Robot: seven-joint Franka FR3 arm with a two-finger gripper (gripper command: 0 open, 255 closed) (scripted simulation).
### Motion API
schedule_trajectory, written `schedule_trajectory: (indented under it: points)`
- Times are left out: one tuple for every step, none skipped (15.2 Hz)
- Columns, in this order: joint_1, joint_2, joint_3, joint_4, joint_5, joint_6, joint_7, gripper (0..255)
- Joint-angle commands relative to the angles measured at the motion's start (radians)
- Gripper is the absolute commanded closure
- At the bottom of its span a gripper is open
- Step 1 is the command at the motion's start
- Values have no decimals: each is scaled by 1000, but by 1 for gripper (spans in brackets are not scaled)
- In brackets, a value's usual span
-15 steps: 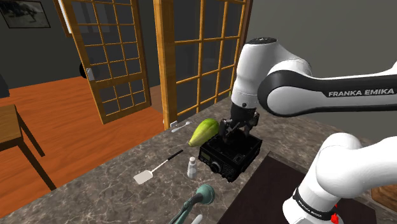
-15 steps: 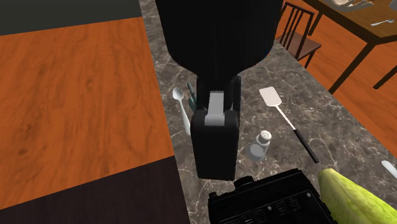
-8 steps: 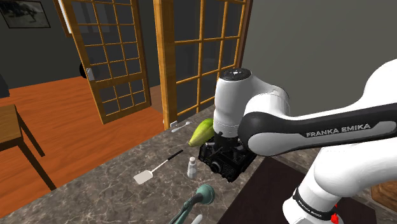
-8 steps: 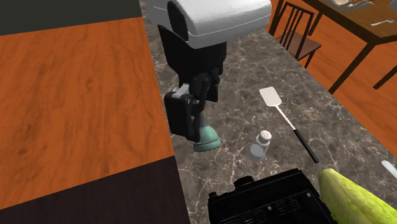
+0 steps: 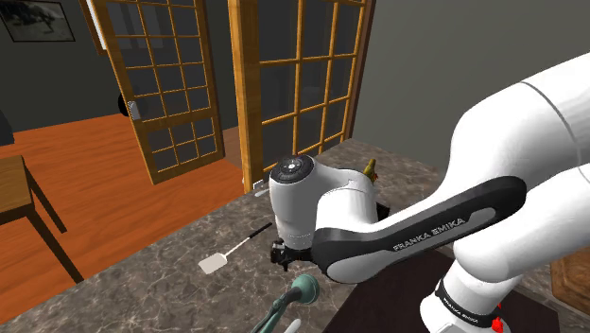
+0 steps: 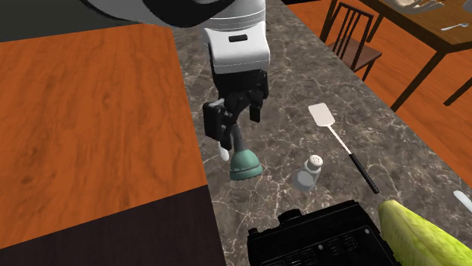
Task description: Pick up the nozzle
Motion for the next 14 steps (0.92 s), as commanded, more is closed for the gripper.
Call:
schedule_trajectory:
  points:
    - [-155, 127, 167, 44, -110, 42, 186, 0]
    - [-228, 178, 242, 60, -166, 50, 255, 0]
    - [-260, 200, 275, 56, -192, 64, 277, 0]
    - [-300, 228, 315, 53, -226, 77, 304, 0]
    - [-355, 264, 371, 50, -271, 88, 340, 0]
    - [-495, 310, 508, 48, -334, 97, 389, 0]
    - [-569, 247, 586, 43, -252, 118, 329, 0]
    - [-667, 244, 684, 40, -251, 132, 330, 0]
    - [-668, 192, 689, 37, -182, 148, 280, 0]
    - [-688, 178, 710, 36, -162, 156, 267, 0]
    - [-688, 178, 710, 36, -162, 156, 267, 0]
    - [-683, 180, 706, 35, -166, 155, 270, 255]
    - [-688, 177, 710, 36, -162, 156, 267, 255]
    - [-688, 178, 710, 35, -162, 156, 267, 255]
